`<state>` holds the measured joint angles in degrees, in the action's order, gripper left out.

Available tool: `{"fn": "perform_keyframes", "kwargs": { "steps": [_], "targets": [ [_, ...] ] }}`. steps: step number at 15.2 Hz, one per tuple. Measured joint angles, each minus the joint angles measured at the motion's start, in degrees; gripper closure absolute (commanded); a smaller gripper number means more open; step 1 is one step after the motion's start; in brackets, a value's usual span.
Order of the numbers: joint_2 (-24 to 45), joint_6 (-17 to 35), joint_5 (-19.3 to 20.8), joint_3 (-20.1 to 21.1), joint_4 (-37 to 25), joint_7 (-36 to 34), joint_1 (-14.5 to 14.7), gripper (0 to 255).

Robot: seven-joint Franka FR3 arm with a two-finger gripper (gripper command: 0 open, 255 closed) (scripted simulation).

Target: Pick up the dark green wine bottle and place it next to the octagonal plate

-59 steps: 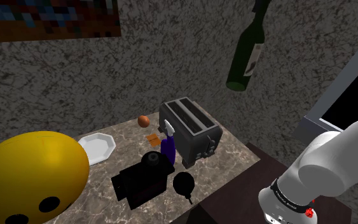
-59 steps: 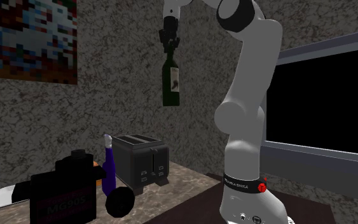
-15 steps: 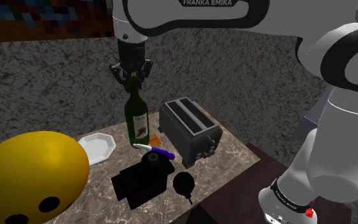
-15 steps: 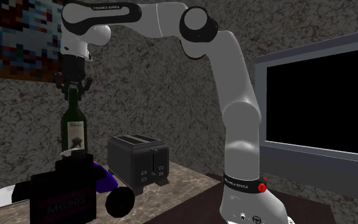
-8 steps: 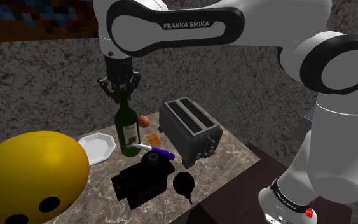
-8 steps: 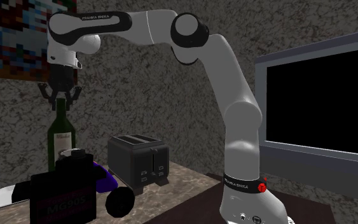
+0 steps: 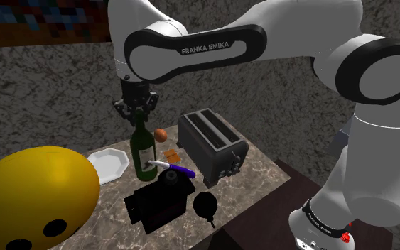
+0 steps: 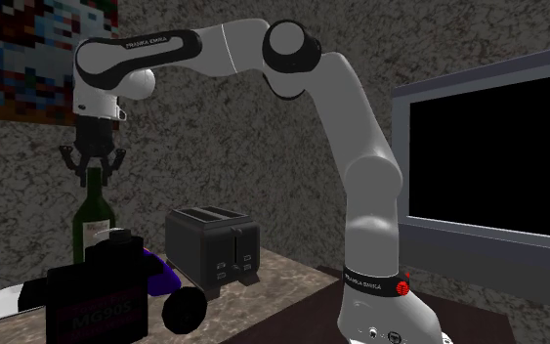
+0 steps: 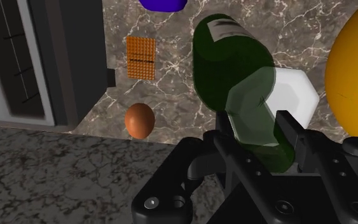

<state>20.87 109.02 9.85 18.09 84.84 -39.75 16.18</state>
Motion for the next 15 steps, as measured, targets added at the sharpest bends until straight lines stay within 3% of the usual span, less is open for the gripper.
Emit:
{"fn": "perform_keyframes", "kwargs": {
  "steps": [8, 9, 15],
  "targets": [
    [0.3, 1.92, 0.18, -0.07, 1.62, -0.24, -0.03, 255],
    [0.29, 1.94, 0.18, -0.07, 1.64, -0.25, -0.03, 0],
    [0.28, 1.95, 0.18, -0.07, 1.63, -0.25, -0.03, 0]
  ]
}}
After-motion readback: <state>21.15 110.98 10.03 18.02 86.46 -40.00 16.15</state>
